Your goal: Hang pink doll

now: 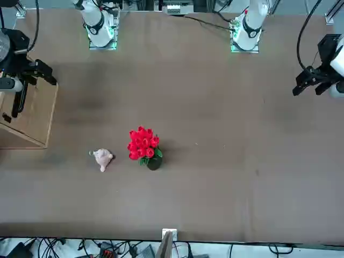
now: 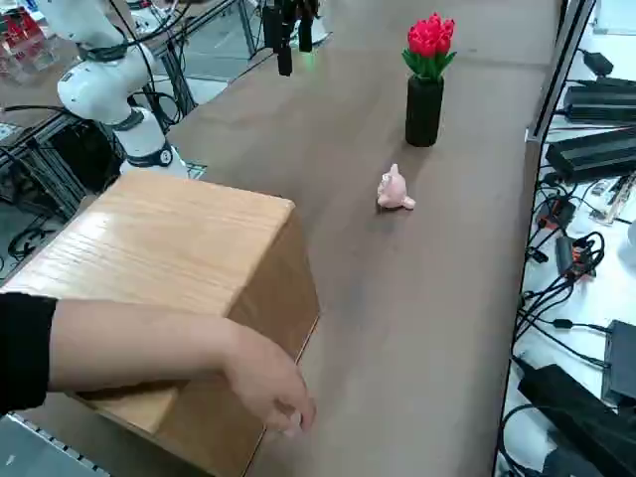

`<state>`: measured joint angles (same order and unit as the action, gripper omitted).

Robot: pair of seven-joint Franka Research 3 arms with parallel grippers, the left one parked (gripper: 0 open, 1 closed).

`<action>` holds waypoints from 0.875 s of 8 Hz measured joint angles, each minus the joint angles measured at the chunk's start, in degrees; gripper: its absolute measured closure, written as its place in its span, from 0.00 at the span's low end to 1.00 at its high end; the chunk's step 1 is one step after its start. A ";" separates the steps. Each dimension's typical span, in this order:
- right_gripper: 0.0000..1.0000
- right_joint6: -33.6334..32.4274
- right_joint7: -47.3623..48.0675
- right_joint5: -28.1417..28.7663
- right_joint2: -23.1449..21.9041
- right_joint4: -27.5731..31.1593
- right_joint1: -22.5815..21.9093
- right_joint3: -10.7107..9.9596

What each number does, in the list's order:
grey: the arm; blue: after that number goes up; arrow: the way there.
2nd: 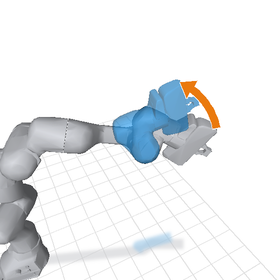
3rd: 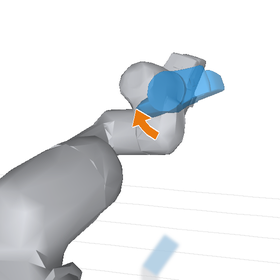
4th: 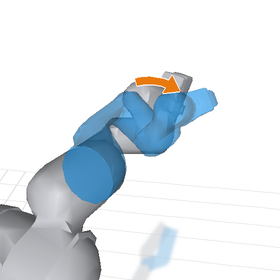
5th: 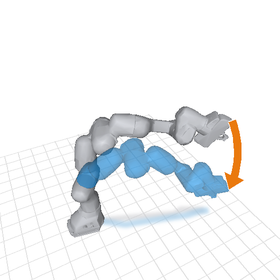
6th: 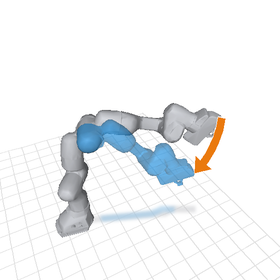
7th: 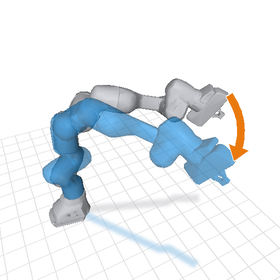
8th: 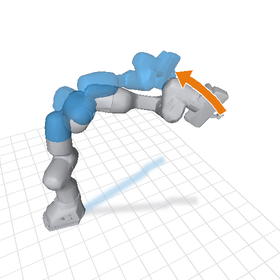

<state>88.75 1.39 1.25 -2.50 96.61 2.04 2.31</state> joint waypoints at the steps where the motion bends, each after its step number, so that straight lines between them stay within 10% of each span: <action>1: 0.00 0.00 0.00 0.00 0.04 0.00 0.00 0.00; 7: 0.00 -1.45 0.00 0.00 0.58 -0.06 0.06 -0.01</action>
<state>87.29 1.39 1.25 -1.92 96.55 2.10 2.30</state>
